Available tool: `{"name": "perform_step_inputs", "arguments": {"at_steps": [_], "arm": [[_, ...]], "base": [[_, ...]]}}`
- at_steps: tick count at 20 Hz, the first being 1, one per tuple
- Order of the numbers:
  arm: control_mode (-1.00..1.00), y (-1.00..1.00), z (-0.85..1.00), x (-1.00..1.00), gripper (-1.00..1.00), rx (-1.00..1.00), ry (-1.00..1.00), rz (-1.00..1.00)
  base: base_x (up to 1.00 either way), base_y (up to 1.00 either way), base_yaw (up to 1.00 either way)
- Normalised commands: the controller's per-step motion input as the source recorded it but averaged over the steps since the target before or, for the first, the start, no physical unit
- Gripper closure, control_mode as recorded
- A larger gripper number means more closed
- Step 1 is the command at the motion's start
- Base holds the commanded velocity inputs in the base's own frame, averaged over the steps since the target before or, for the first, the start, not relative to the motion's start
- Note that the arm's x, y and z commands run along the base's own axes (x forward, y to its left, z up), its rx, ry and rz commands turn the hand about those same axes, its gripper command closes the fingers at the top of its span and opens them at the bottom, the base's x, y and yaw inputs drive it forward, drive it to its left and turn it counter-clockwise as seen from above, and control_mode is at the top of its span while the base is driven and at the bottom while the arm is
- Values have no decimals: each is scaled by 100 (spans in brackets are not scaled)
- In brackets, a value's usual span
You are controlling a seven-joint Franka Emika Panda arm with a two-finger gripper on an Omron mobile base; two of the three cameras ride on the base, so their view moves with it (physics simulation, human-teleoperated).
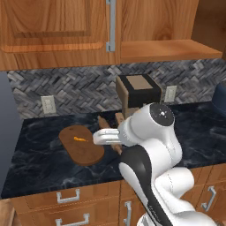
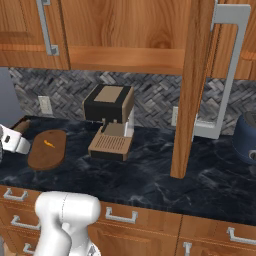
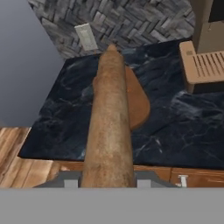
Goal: Open the cabinet, retrieve the rolling pin, and place it next to the meat on the cutting board to prepare for tenderizing.
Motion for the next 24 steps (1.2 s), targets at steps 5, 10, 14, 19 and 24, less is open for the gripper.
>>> {"name": "perform_step_inputs", "arguments": {"at_steps": [5, 10, 14, 19, 24], "arm": [[-100, 15, -45, 53, 100, -1, 7, -7], [-100, 21, -44, 47, 100, -3, 6, -10], [-100, 23, -37, 44, 100, -3, 8, -11], [-100, 21, -32, 43, 100, -1, 8, -9], [-100, 18, -32, 37, 100, -1, 7, -7]], "base": [[0, 0, 0], [0, 0, 0], [0, 0, 0], [0, 0, 0], [0, 0, 0]]}}
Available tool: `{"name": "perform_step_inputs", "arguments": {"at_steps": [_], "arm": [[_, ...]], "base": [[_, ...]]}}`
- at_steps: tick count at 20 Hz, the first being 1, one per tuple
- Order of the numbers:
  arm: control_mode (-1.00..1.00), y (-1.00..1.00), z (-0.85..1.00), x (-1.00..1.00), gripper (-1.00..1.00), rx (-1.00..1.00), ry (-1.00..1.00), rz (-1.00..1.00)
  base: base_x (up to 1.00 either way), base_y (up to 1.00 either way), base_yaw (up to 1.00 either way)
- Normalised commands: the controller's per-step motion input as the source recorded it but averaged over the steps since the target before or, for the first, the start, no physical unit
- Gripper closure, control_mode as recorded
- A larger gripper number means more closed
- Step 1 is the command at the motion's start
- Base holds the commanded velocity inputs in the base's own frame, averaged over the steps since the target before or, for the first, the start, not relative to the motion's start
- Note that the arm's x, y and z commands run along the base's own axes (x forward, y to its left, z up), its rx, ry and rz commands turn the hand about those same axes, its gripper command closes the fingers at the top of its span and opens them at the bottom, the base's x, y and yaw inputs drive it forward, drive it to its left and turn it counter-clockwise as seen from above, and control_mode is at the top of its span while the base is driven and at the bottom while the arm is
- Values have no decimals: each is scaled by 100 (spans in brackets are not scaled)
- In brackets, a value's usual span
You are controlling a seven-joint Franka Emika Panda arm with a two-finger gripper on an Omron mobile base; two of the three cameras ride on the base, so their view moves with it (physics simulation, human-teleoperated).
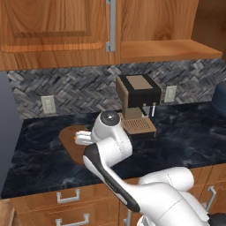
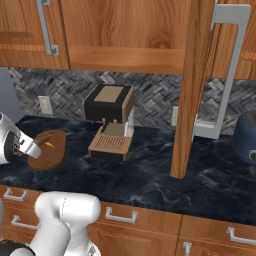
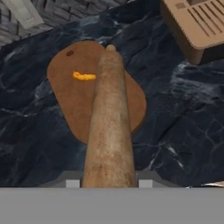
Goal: Open the cabinet, retrieve the rolling pin, and place it next to the meat on the cutting board to prepare for tenderizing.
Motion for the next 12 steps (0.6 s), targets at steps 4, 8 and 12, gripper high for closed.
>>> {"name": "perform_step_inputs", "arguments": {"at_steps": [4, 8, 12], "arm": [[-100, 19, -37, 30, 100, -2, 6, -6], [-100, 19, -32, 30, 100, -3, 6, -6], [-100, 18, -29, 31, 100, -3, 6, -7]], "base": [[0, 0, 0], [0, 0, 0], [0, 0, 0]]}}
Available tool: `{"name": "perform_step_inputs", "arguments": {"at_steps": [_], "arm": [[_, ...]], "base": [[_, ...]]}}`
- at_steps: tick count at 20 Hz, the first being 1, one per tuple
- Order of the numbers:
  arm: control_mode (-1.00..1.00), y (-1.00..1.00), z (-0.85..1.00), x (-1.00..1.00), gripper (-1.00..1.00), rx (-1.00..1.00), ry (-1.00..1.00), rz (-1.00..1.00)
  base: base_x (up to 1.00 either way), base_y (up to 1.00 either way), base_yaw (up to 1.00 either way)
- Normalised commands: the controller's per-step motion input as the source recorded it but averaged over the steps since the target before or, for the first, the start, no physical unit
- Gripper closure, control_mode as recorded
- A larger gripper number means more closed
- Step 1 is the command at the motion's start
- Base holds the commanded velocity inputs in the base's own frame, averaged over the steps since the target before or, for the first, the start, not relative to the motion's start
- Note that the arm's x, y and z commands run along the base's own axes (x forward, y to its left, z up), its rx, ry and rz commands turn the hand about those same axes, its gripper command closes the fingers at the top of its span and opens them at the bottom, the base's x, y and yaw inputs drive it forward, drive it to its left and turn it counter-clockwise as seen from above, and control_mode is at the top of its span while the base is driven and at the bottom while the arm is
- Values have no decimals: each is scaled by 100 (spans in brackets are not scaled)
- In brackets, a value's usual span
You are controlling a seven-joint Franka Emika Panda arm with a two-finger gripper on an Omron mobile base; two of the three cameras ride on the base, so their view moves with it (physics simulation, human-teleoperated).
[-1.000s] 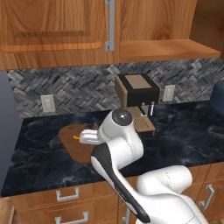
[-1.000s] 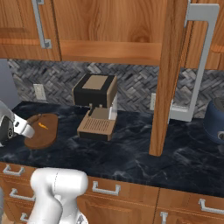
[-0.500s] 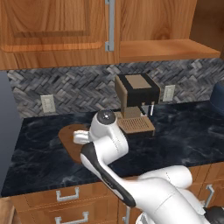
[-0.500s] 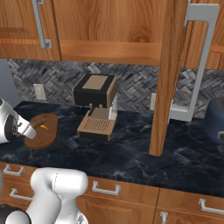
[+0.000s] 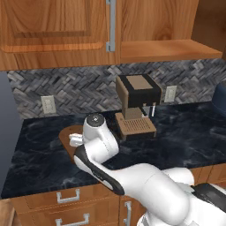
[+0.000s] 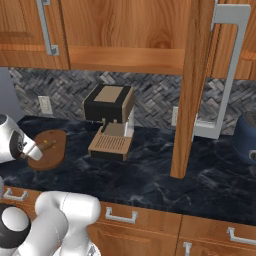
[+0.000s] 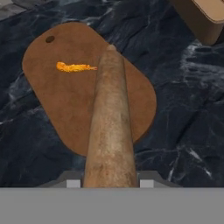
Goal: Open the cabinet, retrieve the rolling pin, and place it next to the meat on the cutting board to prepare for tenderizing.
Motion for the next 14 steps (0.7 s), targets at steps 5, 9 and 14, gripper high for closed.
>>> {"name": "perform_step_inputs", "arguments": {"at_steps": [5, 9, 14], "arm": [[-100, 12, -30, 23, 100, -3, 4, -8], [-100, 8, -24, 22, 100, -2, 5, -8], [-100, 4, -17, 19, 100, -1, 5, -7]], "base": [[0, 0, 0], [0, 0, 0], [0, 0, 0]]}}
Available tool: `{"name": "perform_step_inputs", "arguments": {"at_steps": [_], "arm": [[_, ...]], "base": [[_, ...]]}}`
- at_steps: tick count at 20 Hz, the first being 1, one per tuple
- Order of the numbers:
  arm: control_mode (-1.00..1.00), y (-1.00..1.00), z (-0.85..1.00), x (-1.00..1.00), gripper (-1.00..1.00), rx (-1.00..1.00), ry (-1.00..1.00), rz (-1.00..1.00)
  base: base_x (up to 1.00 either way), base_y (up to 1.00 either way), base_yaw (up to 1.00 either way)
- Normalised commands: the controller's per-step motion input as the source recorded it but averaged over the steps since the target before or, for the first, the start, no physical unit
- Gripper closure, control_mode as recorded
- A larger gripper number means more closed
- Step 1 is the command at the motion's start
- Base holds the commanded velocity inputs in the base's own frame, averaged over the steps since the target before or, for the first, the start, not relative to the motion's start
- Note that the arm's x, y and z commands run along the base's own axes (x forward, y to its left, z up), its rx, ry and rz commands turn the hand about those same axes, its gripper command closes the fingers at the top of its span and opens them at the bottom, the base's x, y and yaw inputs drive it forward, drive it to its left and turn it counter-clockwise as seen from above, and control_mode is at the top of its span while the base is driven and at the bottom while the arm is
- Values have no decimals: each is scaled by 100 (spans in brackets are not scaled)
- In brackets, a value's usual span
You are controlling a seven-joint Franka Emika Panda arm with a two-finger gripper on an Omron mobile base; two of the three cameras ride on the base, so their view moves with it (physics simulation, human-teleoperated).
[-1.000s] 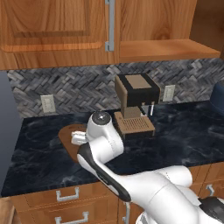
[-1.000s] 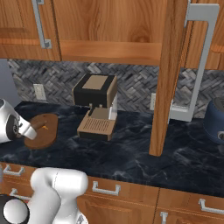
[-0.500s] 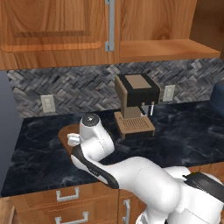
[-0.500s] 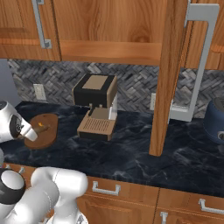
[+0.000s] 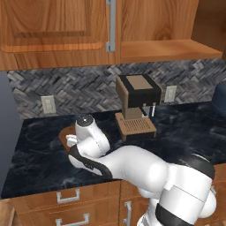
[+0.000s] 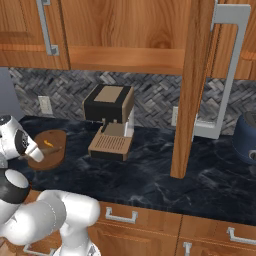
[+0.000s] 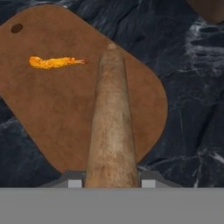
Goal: Open the cabinet, retrieve the rolling pin, and place it next to the meat on the cutting board to prepare for tenderizing.
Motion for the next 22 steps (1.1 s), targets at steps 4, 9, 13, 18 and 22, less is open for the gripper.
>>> {"name": "perform_step_inputs", "arguments": {"at_steps": [4, 9, 13, 18, 22], "arm": [[-100, 0, -12, 16, 100, 0, 4, -5], [-100, 0, -11, 13, 100, 0, 2, -3], [-100, 0, -18, 13, 100, 0, 0, 0], [-100, 0, -21, 9, 100, 0, 1, 0], [-100, 0, -27, 7, 100, 0, 2, 0]], "base": [[0, 0, 0], [0, 0, 0], [0, 0, 0], [0, 0, 0], [0, 0, 0]]}}
